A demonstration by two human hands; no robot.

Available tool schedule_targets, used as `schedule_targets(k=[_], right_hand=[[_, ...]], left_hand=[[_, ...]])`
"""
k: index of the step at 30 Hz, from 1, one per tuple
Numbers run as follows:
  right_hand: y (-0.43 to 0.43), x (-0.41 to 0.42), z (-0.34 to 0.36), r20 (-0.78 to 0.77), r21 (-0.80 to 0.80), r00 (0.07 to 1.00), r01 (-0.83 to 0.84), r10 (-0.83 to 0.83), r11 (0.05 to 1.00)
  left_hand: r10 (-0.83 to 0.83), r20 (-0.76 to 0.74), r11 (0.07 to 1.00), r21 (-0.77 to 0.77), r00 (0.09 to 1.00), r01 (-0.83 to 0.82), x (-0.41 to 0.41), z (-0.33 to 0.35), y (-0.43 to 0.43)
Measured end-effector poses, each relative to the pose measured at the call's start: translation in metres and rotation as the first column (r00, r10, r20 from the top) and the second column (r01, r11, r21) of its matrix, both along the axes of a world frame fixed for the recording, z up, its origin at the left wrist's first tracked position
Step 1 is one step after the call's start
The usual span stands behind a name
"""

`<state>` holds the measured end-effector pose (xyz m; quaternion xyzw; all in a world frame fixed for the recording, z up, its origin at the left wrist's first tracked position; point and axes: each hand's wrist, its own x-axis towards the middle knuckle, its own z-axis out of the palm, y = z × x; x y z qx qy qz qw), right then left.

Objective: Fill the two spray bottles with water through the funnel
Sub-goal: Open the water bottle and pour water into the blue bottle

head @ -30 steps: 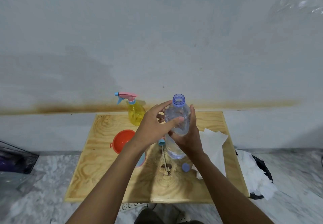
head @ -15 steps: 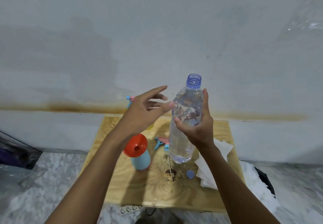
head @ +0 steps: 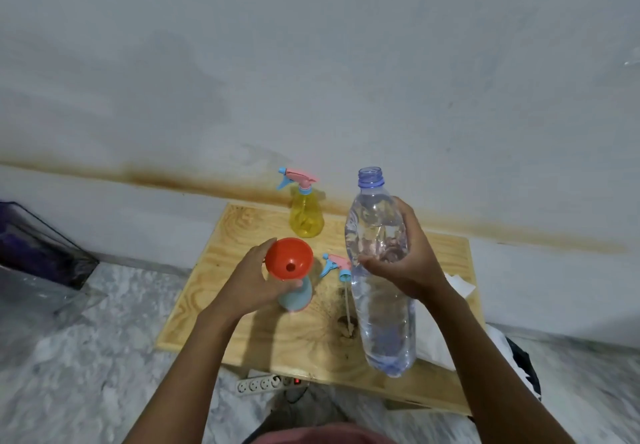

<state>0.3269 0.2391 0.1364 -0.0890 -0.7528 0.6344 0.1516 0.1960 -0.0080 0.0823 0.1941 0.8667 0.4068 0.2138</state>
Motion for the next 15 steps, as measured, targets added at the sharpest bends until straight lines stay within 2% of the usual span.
schedule_targets(k=[5,15], right_hand=[[-0.01,0.009,-0.014,0.041,0.015,0.999,-0.006,0.005,1.0],[-0.015,0.012,-0.018,0.191,0.137,0.969,-0.182,0.154,0.974]], left_hand=[[0.028,-0.047,0.998,0.06,0.999,-0.025,0.008,-0.003,0.001],[0.057,-0.072,0.995,0.086,0.996,-0.05,0.008,-0.005,0.002]])
